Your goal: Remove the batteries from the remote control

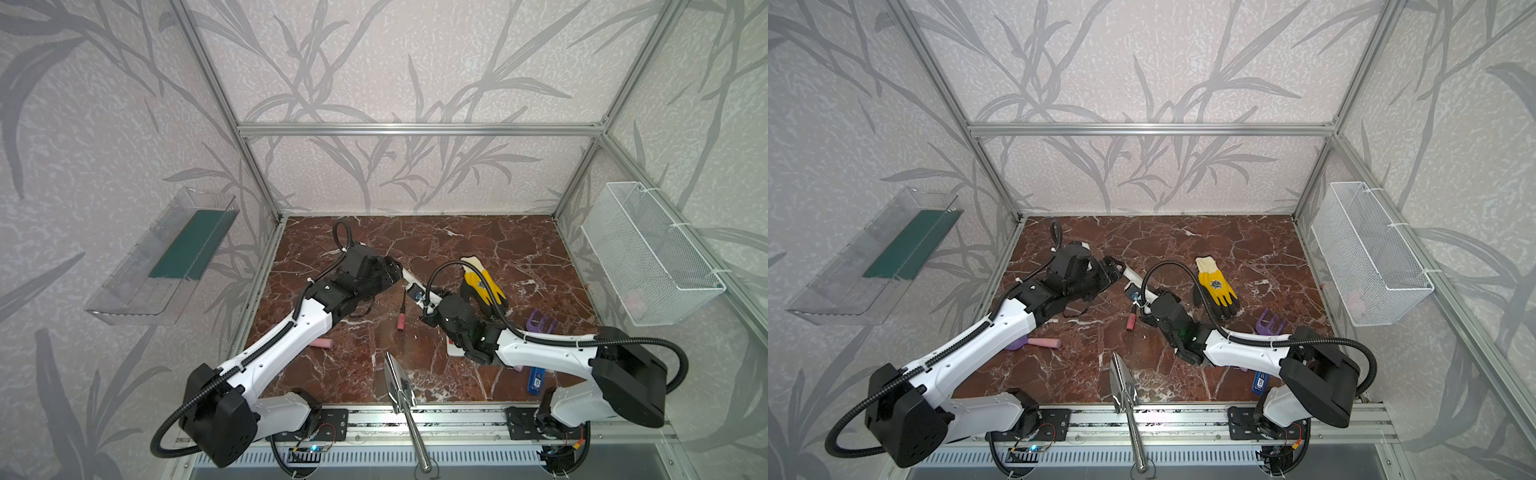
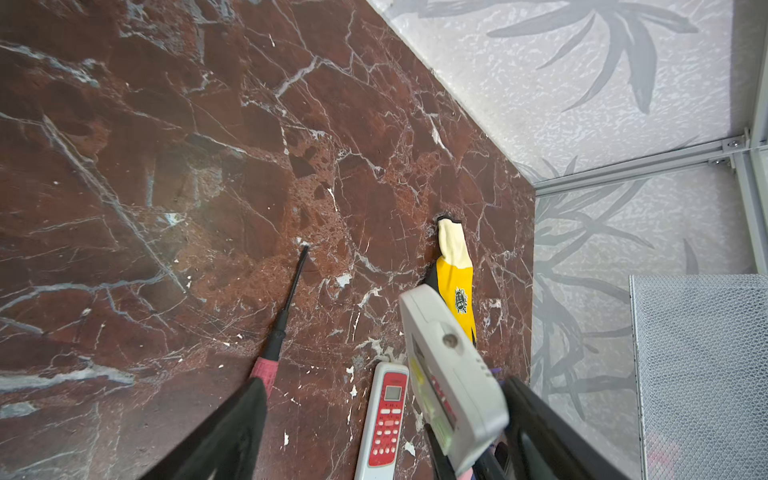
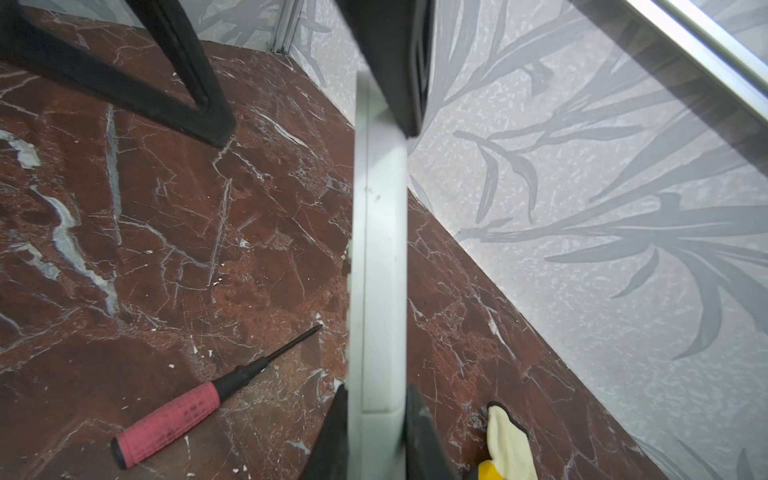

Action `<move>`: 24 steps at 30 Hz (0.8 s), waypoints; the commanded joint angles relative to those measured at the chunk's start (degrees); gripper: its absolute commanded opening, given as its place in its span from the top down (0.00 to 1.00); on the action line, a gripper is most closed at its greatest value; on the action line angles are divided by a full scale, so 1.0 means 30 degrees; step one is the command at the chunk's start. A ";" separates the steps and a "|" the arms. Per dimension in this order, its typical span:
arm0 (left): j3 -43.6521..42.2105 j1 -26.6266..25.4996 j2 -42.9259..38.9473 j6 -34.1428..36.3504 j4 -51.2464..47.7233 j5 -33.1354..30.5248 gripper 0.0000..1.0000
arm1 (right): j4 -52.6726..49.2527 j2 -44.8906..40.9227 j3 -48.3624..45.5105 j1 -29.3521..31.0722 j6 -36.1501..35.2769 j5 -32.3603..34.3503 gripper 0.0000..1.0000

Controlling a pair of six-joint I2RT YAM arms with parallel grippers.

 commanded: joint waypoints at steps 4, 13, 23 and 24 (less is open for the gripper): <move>0.0198 -0.0053 0.0457 -0.0981 0.0849 0.0603 0.20 | 0.2256 0.0037 0.0084 0.0281 -0.1510 0.1698 0.96; 0.0582 -0.0059 0.1282 -0.1121 0.0811 0.0530 0.57 | 0.4466 0.1719 0.0551 0.1752 -0.3481 0.3620 0.97; 0.0454 -0.0060 0.1493 -0.0996 0.0445 0.0085 0.99 | 0.4557 0.1651 0.0665 0.1863 -0.3362 0.3661 0.91; 0.0413 -0.0059 0.1552 -0.0996 0.0497 0.0056 1.00 | 0.4384 0.1609 0.0675 0.1863 -0.3223 0.3564 0.85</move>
